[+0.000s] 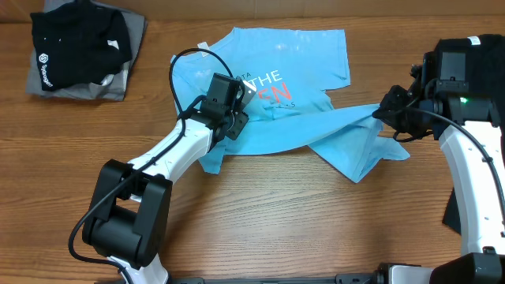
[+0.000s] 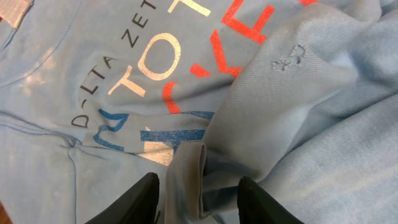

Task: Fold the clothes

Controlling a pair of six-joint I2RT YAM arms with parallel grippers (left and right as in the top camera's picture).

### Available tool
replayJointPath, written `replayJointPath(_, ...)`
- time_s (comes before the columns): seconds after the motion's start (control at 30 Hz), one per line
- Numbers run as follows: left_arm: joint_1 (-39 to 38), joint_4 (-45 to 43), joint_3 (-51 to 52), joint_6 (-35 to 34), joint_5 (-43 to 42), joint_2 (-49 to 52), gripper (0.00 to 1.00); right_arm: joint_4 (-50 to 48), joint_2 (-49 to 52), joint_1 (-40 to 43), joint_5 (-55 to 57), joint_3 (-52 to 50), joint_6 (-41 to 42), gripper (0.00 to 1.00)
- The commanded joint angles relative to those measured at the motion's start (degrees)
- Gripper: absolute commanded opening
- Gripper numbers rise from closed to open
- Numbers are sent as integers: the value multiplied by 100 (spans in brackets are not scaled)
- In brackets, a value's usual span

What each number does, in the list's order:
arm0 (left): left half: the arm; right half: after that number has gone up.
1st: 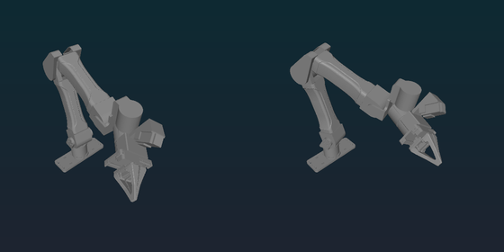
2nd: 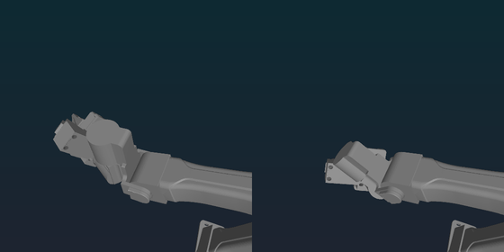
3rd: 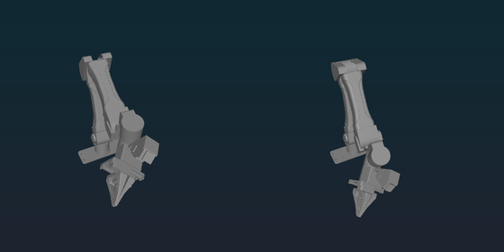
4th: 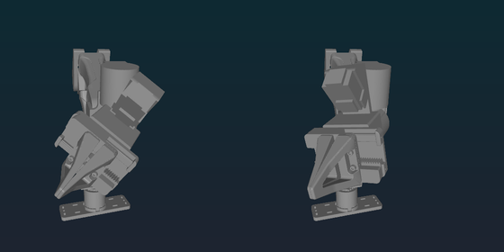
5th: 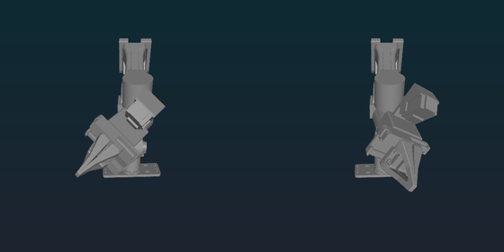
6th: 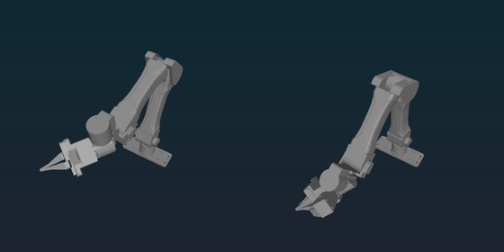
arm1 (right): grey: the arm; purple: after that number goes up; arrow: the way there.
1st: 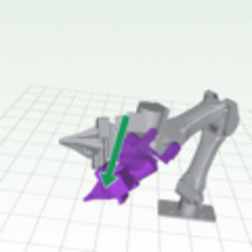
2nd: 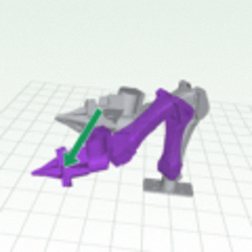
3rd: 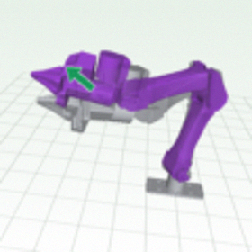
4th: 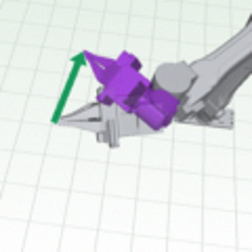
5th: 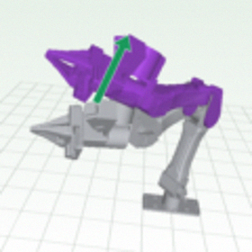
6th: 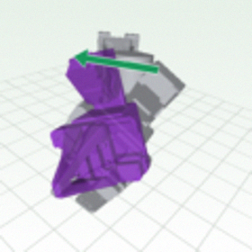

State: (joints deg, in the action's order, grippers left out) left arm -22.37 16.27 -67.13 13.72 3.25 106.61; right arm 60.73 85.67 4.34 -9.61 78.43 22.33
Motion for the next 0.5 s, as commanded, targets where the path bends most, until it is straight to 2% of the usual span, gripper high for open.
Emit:
replayJointPath(0.0, 79, -22, -127, 4, -177, -22, 44, -13, -37, -9, 59, 66, 24, 5)
replayJointPath(0.47, 352, -151, -127, 111, -190, 264, 43, -11, -37, -9, 59, 66, 24, 5)
